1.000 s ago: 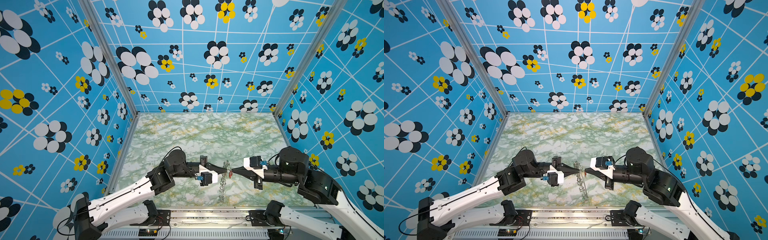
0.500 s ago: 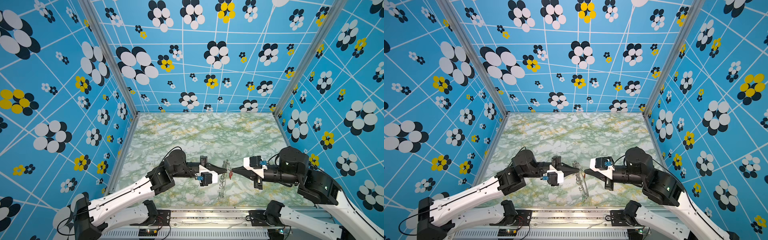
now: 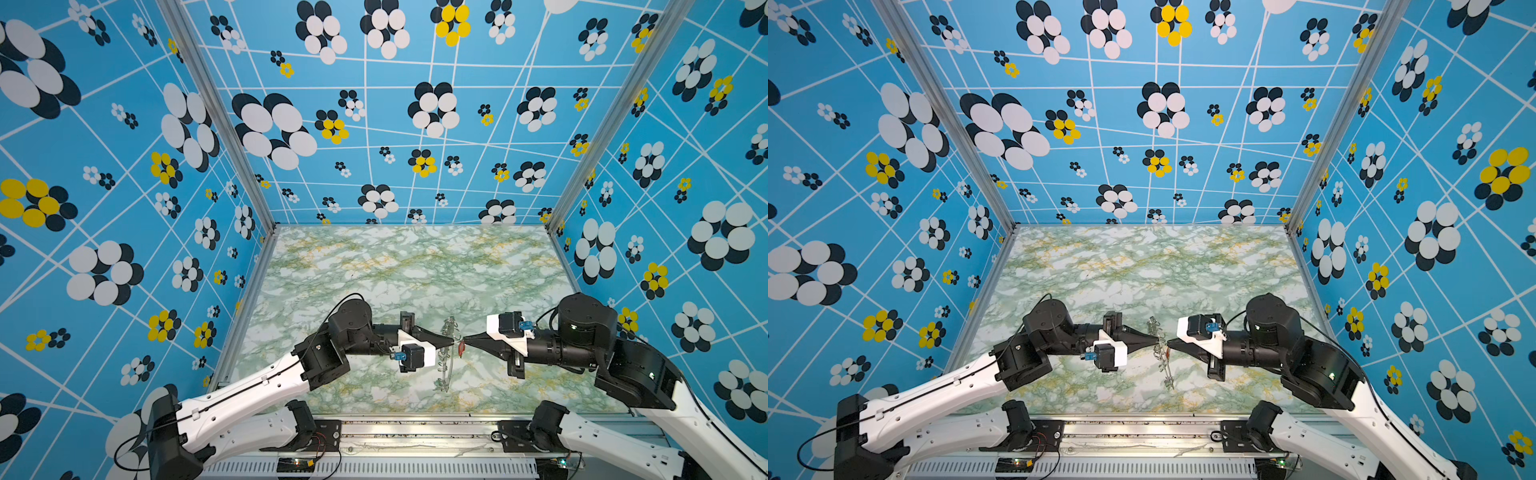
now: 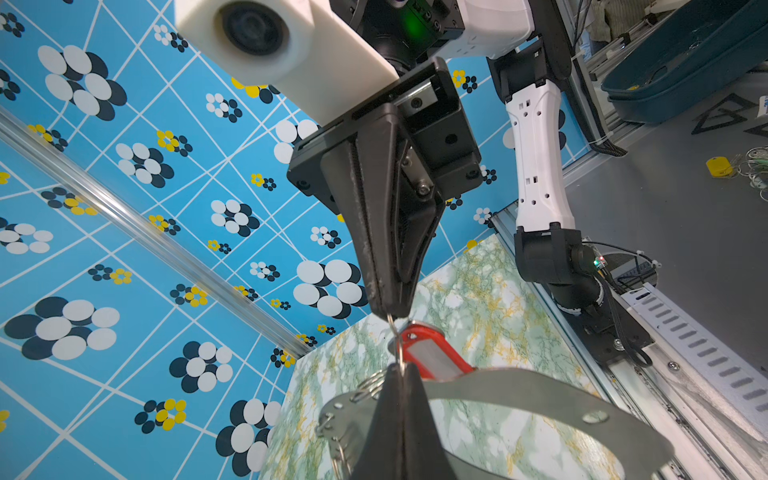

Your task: Put the keys on the keyring

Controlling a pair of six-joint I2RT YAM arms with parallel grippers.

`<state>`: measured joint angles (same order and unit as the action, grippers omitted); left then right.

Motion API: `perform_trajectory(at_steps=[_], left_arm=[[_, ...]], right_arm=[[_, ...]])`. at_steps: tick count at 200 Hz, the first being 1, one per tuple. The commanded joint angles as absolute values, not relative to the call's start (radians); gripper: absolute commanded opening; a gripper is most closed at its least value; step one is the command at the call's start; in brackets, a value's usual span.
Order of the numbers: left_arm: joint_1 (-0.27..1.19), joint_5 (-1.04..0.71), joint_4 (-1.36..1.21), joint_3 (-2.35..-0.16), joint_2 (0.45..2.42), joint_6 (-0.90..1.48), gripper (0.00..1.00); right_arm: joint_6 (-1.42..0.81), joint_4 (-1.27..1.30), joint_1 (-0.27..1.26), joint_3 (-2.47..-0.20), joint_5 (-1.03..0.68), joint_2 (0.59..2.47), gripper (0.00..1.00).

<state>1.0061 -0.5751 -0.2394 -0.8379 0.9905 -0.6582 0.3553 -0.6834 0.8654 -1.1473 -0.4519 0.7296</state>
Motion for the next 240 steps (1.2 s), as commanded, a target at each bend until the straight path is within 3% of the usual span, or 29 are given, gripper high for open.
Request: perform_trajectory(at_steps=[1,240], left_arm=[[1.003,-0.569,-0.302,-0.827,0.963,-0.668,0.00],[1.011,-0.621,-0.260,-0.850,0.974,-0.660,0.00]], right_arm=[[0.354,-0.672,0.861,-1.131,-0.473,0.733,0.00],[0.366,-0.637,0.862,-1.134,-0.408,0.739,0.00]])
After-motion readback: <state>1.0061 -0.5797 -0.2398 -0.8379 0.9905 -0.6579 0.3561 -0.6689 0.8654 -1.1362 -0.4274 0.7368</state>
